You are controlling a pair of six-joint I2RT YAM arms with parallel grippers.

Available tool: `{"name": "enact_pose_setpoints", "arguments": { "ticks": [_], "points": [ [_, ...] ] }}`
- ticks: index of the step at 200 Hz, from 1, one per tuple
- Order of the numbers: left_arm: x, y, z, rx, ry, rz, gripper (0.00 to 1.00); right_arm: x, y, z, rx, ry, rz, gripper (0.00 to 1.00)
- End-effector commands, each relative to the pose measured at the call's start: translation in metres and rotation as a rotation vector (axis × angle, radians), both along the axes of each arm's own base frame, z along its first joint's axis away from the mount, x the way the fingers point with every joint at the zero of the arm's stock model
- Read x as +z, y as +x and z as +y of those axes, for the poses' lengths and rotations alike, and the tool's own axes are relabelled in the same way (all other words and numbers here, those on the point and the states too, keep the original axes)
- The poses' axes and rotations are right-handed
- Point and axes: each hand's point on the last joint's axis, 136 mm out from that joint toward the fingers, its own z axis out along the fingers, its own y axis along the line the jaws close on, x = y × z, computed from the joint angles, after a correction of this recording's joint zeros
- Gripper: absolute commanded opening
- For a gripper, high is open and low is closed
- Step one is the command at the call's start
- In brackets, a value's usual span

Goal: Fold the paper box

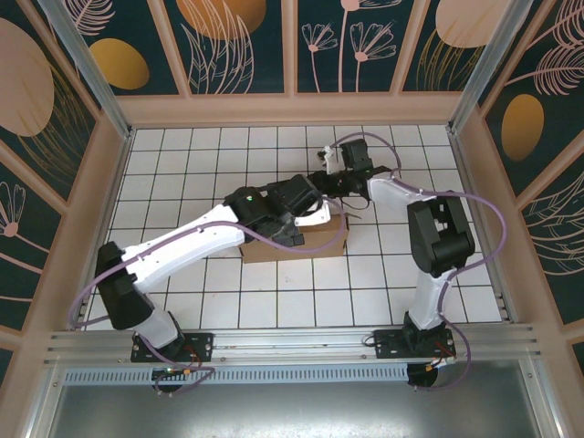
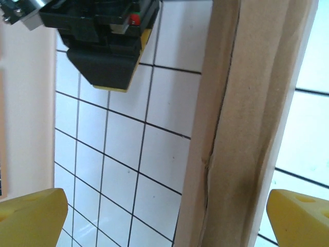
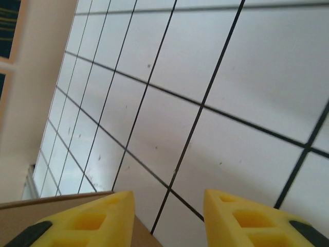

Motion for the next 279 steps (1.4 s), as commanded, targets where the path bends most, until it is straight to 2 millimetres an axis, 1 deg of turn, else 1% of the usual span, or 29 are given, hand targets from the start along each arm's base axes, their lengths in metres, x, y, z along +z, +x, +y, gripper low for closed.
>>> {"name": "enact_pose_setpoints", "arguments": {
  "ticks": [1, 16, 20, 33, 42, 49, 58, 64, 71, 75, 79, 88, 97, 104, 105, 113, 126, 137, 140, 164, 170, 172, 174, 200, 218, 243, 256, 263, 279],
  "points": [
    [0.048, 0.000, -0.004, 0.055, -0.218, -0.060, 0.99, 0.028, 0.020, -0.025, -0.121, -0.091, -0.136, 0.43],
    [0.081, 0.008, 0.000, 0.149, -0.367, -0.139, 0.99, 0.046, 0.032, -0.047, -0.237, -0.141, -0.202, 0.44],
    [0.089, 0.012, 0.005, 0.189, -0.400, -0.166, 0.98, 0.054, 0.035, -0.053, -0.272, -0.149, -0.222, 0.44],
    [0.121, 0.026, 0.023, 0.359, -0.563, -0.283, 0.99, 0.073, 0.040, -0.074, -0.383, -0.181, -0.282, 0.43],
    [0.139, 0.032, 0.035, 0.466, -0.681, -0.336, 0.99, 0.087, 0.038, -0.081, -0.420, -0.181, -0.319, 0.42],
    [0.144, 0.035, 0.039, 0.507, -0.756, -0.315, 0.99, 0.096, 0.035, -0.083, -0.440, -0.175, -0.345, 0.38],
    [0.144, 0.037, 0.037, 0.525, -0.854, -0.237, 0.99, 0.106, 0.029, -0.085, -0.468, -0.182, -0.368, 0.31],
    [0.144, 0.039, 0.039, 0.551, -0.932, -0.206, 0.99, 0.112, 0.022, -0.081, -0.456, -0.180, -0.381, 0.28],
    [0.140, 0.041, 0.038, 0.571, -1.021, -0.164, 0.97, 0.116, 0.013, -0.074, -0.426, -0.179, -0.395, 0.24],
    [0.138, 0.040, 0.037, 0.572, -1.073, -0.134, 0.91, 0.119, 0.007, -0.069, -0.403, -0.177, -0.404, 0.21],
    [0.136, 0.040, 0.035, 0.568, -1.123, -0.101, 0.81, 0.121, 0.001, -0.066, -0.386, -0.179, -0.412, 0.19],
    [0.130, 0.042, 0.034, 0.575, -1.215, -0.037, 0.51, 0.123, -0.010, -0.060, -0.361, -0.198, -0.429, 0.13],
    [0.122, 0.045, 0.034, 0.597, -1.269, 0.016, 0.21, 0.127, -0.020, -0.057, -0.349, -0.214, -0.450, 0.08],
    [0.114, 0.048, 0.035, 0.627, -1.293, 0.055, 0.01, 0.129, -0.027, -0.058, -0.351, -0.219, -0.463, 0.05],
    [0.112, 0.048, 0.035, 0.634, -1.298, 0.062, 0.00, 0.130, -0.028, -0.058, -0.351, -0.218, -0.466, 0.05],
    [0.102, 0.050, 0.033, 0.662, -1.326, 0.114, 0.00, 0.132, -0.035, -0.059, -0.352, -0.215, -0.474, 0.03],
    [0.091, 0.048, 0.027, 0.675, -1.369, 0.182, 0.00, 0.133, -0.045, -0.058, -0.344, -0.211, -0.478, 0.02],
    [0.081, 0.047, 0.026, 0.705, -1.405, 0.225, 0.00, 0.130, -0.047, -0.062, -0.351, -0.227, -0.473, 0.02],
    [0.078, 0.046, 0.025, 0.711, -1.412, 0.235, 0.00, 0.129, -0.051, -0.056, -0.336, -0.228, -0.473, 0.02],
    [0.057, 0.045, 0.031, 0.786, -1.431, 0.266, 0.00, 0.121, -0.060, -0.048, -0.317, -0.253, -0.465, 0.02],
    [0.058, 0.044, 0.031, 0.786, -1.449, 0.274, 0.00, 0.121, -0.062, -0.046, -0.316, -0.256, -0.472, 0.01],
    [0.049, 0.043, 0.032, 0.795, -1.436, 0.282, 0.00, 0.121, -0.062, -0.045, -0.318, -0.257, -0.475, 0.01],
    [0.044, 0.042, 0.032, 0.799, -1.433, 0.286, 0.00, 0.121, -0.062, -0.045, -0.319, -0.258, -0.478, 0.01],
    [0.013, 0.036, 0.035, 0.842, -1.413, 0.334, 0.00, 0.127, -0.069, -0.031, -0.307, -0.281, -0.514, 0.02],
    [-0.003, 0.032, 0.038, 0.860, -1.404, 0.352, 0.00, 0.132, -0.072, -0.026, -0.301, -0.261, -0.507, 0.02],
    [-0.026, 0.027, 0.044, 0.889, -1.367, 0.353, 0.00, 0.135, -0.075, -0.027, -0.304, -0.256, -0.505, 0.02],
    [-0.037, 0.025, 0.047, 0.902, -1.351, 0.359, 0.00, 0.132, -0.079, -0.025, -0.285, -0.254, -0.492, 0.02],
    [-0.043, 0.024, 0.048, 0.912, -1.340, 0.360, 0.00, 0.128, -0.082, -0.024, -0.270, -0.254, -0.476, 0.02],
    [-0.051, 0.023, 0.051, 0.922, -1.325, 0.357, 0.00, 0.116, -0.091, -0.018, -0.227, -0.255, -0.432, 0.04]
  ]
}}
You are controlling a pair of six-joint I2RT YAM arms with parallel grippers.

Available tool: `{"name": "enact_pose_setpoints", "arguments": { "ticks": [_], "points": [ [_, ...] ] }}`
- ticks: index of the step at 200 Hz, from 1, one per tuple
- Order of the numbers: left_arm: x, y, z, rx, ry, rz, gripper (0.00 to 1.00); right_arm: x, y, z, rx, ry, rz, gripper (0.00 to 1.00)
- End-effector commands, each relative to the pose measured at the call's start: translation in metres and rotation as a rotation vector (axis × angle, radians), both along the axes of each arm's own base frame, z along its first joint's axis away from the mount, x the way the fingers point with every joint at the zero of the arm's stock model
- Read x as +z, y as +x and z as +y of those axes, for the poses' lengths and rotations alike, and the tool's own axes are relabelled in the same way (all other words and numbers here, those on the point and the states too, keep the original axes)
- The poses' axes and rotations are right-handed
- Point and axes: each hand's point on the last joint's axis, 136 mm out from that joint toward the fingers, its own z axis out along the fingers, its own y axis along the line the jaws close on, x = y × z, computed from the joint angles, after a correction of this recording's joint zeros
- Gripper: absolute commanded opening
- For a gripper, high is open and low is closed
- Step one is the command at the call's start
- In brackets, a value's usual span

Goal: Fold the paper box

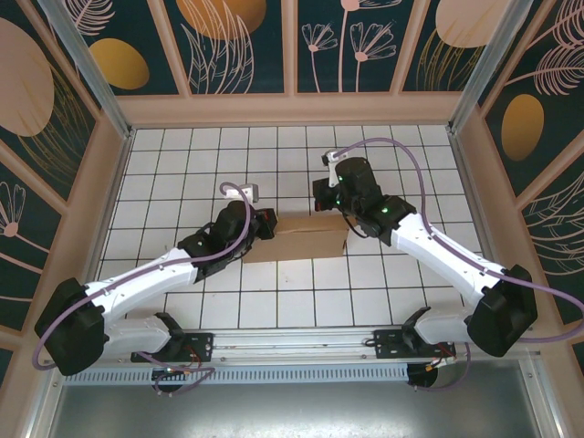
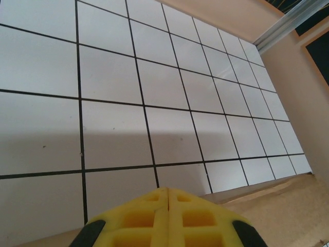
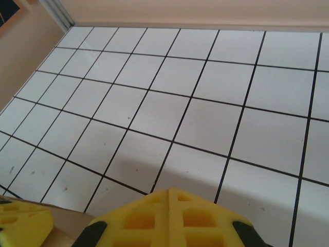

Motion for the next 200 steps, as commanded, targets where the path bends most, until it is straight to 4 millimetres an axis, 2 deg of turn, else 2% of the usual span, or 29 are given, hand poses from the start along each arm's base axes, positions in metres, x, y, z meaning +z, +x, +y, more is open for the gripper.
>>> {"name": "enact_pose_setpoints", "arguments": {
  "ticks": [1, 48, 65, 71, 82, 93, 109, 122, 146, 165, 171, 200],
  "points": [
    [-0.003, -0.001, 0.003, 0.012, -0.024, -0.001, 0.00, -0.001, -0.013, 0.004, 0.031, 0.007, 0.040, 0.04],
    [-0.007, -0.003, 0.003, -0.002, -0.004, -0.007, 0.00, -0.042, -0.049, 0.008, 0.064, 0.012, 0.112, 0.01],
    [-0.009, -0.003, 0.001, -0.021, 0.004, -0.007, 0.00, -0.057, -0.056, 0.004, 0.068, -0.010, 0.157, 0.04],
    [-0.009, -0.004, -0.001, -0.030, 0.010, -0.007, 0.00, -0.061, -0.058, 0.002, 0.064, -0.036, 0.186, 0.08],
    [-0.011, -0.004, -0.001, -0.037, 0.022, -0.005, 0.00, -0.059, -0.058, -0.004, 0.052, -0.078, 0.230, 0.16],
    [-0.011, -0.004, -0.002, -0.044, 0.030, -0.003, 0.00, -0.048, -0.058, -0.012, 0.036, -0.094, 0.240, 0.21],
    [-0.012, -0.005, -0.003, -0.053, 0.035, -0.003, 0.00, -0.032, -0.056, -0.031, -0.011, -0.089, 0.254, 0.29],
    [-0.012, -0.005, -0.003, -0.056, 0.034, -0.002, 0.00, -0.030, -0.056, -0.047, -0.043, -0.077, 0.299, 0.34],
    [-0.013, -0.006, -0.003, -0.064, 0.034, -0.003, 0.00, -0.039, -0.059, -0.067, -0.070, -0.030, 0.397, 0.40],
    [-0.013, -0.007, -0.003, -0.067, 0.039, -0.003, 0.00, -0.048, -0.066, -0.069, -0.063, -0.028, 0.426, 0.43],
    [-0.013, -0.007, -0.002, -0.068, 0.039, -0.003, 0.00, -0.051, -0.062, -0.077, -0.091, -0.024, 0.434, 0.43],
    [-0.013, -0.009, -0.003, -0.076, 0.038, -0.002, 0.00, -0.066, -0.066, -0.077, -0.081, -0.014, 0.476, 0.44]
  ]
}}
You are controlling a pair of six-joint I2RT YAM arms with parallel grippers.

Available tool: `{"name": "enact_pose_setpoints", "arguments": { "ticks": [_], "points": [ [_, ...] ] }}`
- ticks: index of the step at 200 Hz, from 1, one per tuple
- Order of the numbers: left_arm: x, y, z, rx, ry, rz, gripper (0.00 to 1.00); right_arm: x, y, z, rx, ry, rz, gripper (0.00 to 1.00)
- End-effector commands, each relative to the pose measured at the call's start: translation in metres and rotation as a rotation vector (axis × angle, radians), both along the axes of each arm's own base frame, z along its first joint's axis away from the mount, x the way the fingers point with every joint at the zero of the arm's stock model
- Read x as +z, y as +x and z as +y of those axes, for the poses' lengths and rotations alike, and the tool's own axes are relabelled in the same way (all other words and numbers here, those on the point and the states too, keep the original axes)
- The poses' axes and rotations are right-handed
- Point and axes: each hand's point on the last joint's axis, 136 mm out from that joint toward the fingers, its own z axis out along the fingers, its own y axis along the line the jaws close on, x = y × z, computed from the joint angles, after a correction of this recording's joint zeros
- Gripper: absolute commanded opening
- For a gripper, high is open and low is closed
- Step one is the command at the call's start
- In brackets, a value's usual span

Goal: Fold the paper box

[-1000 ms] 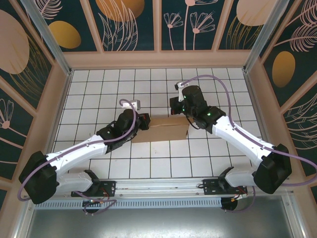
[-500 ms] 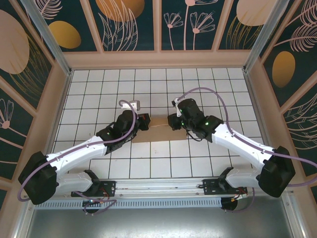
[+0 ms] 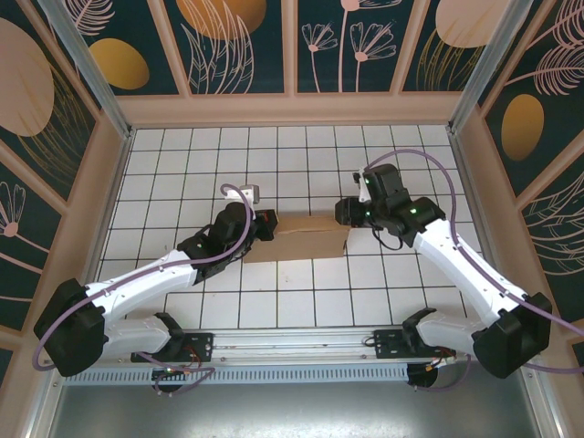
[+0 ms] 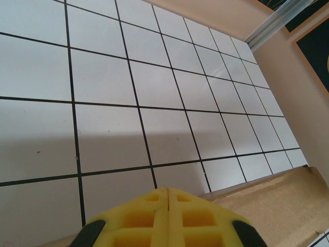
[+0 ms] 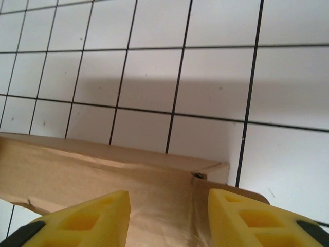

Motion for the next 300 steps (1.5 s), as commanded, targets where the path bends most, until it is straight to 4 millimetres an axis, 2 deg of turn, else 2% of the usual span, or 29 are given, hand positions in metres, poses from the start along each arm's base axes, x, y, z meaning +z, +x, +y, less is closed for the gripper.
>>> {"name": "enact_pose_setpoints", "arguments": {
  "ticks": [1, 25, 52, 95, 157, 167, 168, 171, 179, 187, 198, 216, 236, 250, 271, 283, 300],
  "points": [
    [-0.014, -0.007, 0.001, -0.033, 0.037, 0.029, 0.00, -0.017, -0.015, -0.002, 0.014, 0.015, 0.086, 0.44],
    [-0.013, -0.008, 0.003, -0.033, 0.041, 0.026, 0.00, -0.025, -0.017, -0.002, 0.012, 0.027, 0.104, 0.45],
    [-0.013, -0.007, 0.002, -0.035, 0.040, 0.021, 0.00, -0.034, -0.020, 0.007, 0.025, 0.129, 0.147, 0.45],
    [-0.015, -0.010, -0.002, -0.059, 0.020, 0.023, 0.00, -0.018, -0.025, 0.032, 0.092, 0.391, 0.187, 0.45],
    [-0.022, -0.014, -0.002, -0.072, 0.015, 0.027, 0.00, -0.005, -0.039, 0.032, 0.132, 0.704, 0.319, 0.46],
    [-0.023, -0.014, -0.002, -0.072, 0.017, 0.027, 0.00, -0.008, -0.032, 0.024, 0.100, 0.641, 0.278, 0.45],
    [-0.023, -0.014, -0.002, -0.072, 0.017, 0.027, 0.00, -0.003, -0.031, 0.025, 0.110, 0.638, 0.265, 0.45],
    [-0.024, -0.014, -0.001, -0.072, 0.019, 0.028, 0.00, -0.009, -0.028, 0.019, 0.082, 0.586, 0.254, 0.45],
    [-0.024, -0.014, -0.001, -0.071, 0.019, 0.027, 0.00, -0.008, -0.016, 0.006, 0.021, 0.430, 0.168, 0.44],
    [-0.024, -0.015, 0.000, -0.069, 0.019, 0.027, 0.00, 0.002, -0.007, -0.004, -0.004, 0.295, 0.070, 0.43],
    [-0.024, -0.015, 0.001, -0.065, 0.022, 0.027, 0.00, 0.019, -0.001, -0.007, -0.002, 0.173, -0.034, 0.40],
    [-0.023, -0.015, 0.001, -0.065, 0.024, 0.026, 0.00, 0.033, -0.002, 0.011, 0.059, 0.067, -0.105, 0.35],
    [-0.021, -0.014, 0.002, -0.060, 0.028, 0.021, 0.00, 0.033, -0.007, 0.040, 0.147, 0.022, -0.129, 0.28],
    [-0.020, -0.014, 0.003, -0.055, 0.027, 0.020, 0.00, 0.028, -0.014, 0.064, 0.211, 0.032, -0.122, 0.24],
    [-0.020, -0.014, 0.003, -0.055, 0.023, 0.023, 0.00, 0.015, -0.026, 0.095, 0.299, 0.044, -0.103, 0.22],
    [-0.019, -0.013, 0.003, -0.053, 0.022, 0.022, 0.00, 0.007, -0.029, 0.105, 0.323, 0.032, -0.095, 0.20],
    [-0.015, -0.012, 0.005, -0.043, 0.029, 0.013, 0.00, -0.007, -0.028, 0.105, 0.313, -0.003, -0.088, 0.15]
  ]
}}
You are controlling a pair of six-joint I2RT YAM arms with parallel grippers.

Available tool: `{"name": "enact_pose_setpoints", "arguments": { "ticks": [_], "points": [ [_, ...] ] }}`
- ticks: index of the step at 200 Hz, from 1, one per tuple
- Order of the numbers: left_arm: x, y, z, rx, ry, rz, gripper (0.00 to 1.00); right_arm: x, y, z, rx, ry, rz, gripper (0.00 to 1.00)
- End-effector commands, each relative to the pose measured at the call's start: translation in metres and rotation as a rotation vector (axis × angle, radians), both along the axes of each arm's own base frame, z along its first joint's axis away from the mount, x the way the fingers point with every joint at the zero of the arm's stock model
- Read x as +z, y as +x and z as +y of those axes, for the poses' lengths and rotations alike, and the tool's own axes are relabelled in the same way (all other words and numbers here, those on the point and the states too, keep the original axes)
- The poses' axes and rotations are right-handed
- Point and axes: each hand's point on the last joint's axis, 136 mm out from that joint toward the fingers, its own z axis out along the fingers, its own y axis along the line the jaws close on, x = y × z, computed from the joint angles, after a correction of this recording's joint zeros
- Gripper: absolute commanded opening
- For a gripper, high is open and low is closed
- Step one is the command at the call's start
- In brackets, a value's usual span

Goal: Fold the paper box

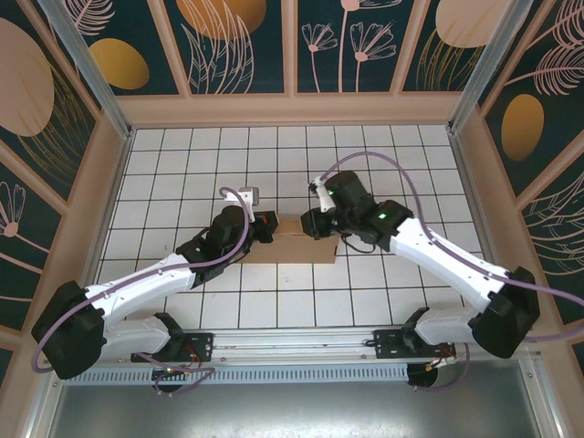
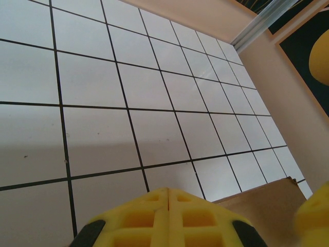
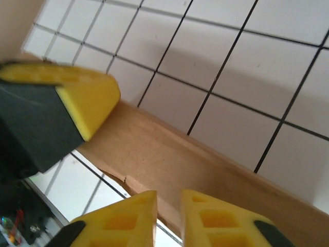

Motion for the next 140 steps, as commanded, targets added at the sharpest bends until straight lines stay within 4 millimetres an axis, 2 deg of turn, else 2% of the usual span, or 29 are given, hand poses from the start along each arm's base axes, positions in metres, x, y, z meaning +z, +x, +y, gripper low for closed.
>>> {"name": "enact_pose_setpoints", "arguments": {
  "ticks": [1, 28, 50, 61, 74, 90, 115, 140],
  "points": [
    [-0.016, -0.008, 0.008, -0.008, 0.066, 0.044, 0.00, -0.010, 0.007, 0.000, -0.018, -0.045, -0.046, 0.15],
    [0.001, -0.004, 0.015, 0.020, 0.096, 0.004, 0.00, -0.024, 0.004, -0.006, -0.031, -0.070, -0.032, 0.15],
    [0.030, -0.001, 0.024, 0.050, 0.104, -0.050, 0.00, -0.035, 0.000, -0.012, -0.038, -0.089, -0.013, 0.14],
    [0.042, 0.000, 0.033, 0.085, 0.114, -0.066, 0.00, -0.039, -0.002, -0.014, -0.041, -0.093, -0.004, 0.13],
    [0.048, 0.003, 0.054, 0.162, 0.125, -0.059, 0.00, -0.040, -0.004, -0.015, -0.047, -0.088, 0.002, 0.11],
    [0.039, 0.005, 0.084, 0.264, 0.131, -0.004, 0.00, -0.039, -0.006, -0.014, -0.050, -0.069, 0.007, 0.11],
    [0.007, 0.003, 0.125, 0.387, 0.138, 0.092, 0.00, -0.038, -0.009, -0.012, -0.044, -0.053, 0.015, 0.11],
    [-0.016, 0.002, 0.142, 0.431, 0.085, 0.154, 0.00, -0.038, -0.012, -0.011, -0.037, -0.049, 0.019, 0.10]
  ]
}}
